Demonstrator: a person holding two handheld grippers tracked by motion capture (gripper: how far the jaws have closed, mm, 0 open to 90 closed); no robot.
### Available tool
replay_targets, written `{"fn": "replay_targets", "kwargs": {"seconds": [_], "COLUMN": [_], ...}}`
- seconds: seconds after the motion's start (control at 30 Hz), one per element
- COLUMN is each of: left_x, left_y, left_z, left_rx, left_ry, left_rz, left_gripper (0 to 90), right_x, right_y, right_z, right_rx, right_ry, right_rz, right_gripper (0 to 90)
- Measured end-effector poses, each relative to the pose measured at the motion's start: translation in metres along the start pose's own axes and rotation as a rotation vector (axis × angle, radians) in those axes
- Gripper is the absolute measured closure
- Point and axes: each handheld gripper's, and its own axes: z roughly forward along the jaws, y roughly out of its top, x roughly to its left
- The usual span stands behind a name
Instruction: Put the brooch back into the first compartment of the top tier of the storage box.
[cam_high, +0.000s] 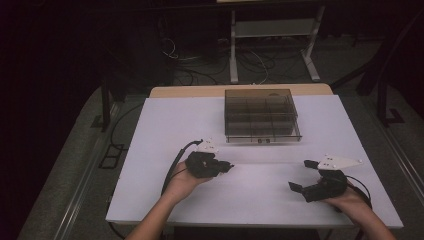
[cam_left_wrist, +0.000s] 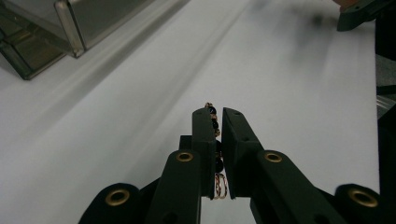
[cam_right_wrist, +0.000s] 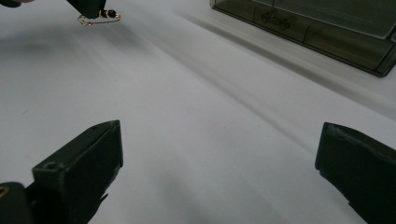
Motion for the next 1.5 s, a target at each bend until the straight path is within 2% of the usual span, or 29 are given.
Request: {"fn": "replay_targets", "kwargs": {"seconds": [0.27,0.67,1.5], "left_x": [0.001,0.010,0.022], "left_y": [0.016,0.037,0.065], "left_z": [-0.006,-0.013,-0.013], "left_rx": [-0.016,-0.047,-0.069], "left_ry": [0.001,0.001,0.013], "left_rz": [0.027,0.033,0.048], "left_gripper": [83.1,83.1,83.1], "right_x": [0.000,0.000,0.001], "right_y": [0.001,0.001,0.001], "right_z": [0.001,0.001,0.001], "right_rx": [0.002,0.001,0.000], "right_ry": [0.003,0.006,0.004], "right_rz": [-0.002,-0.004,-0.003], "right_gripper": [0.3,0.3,0.3]}}
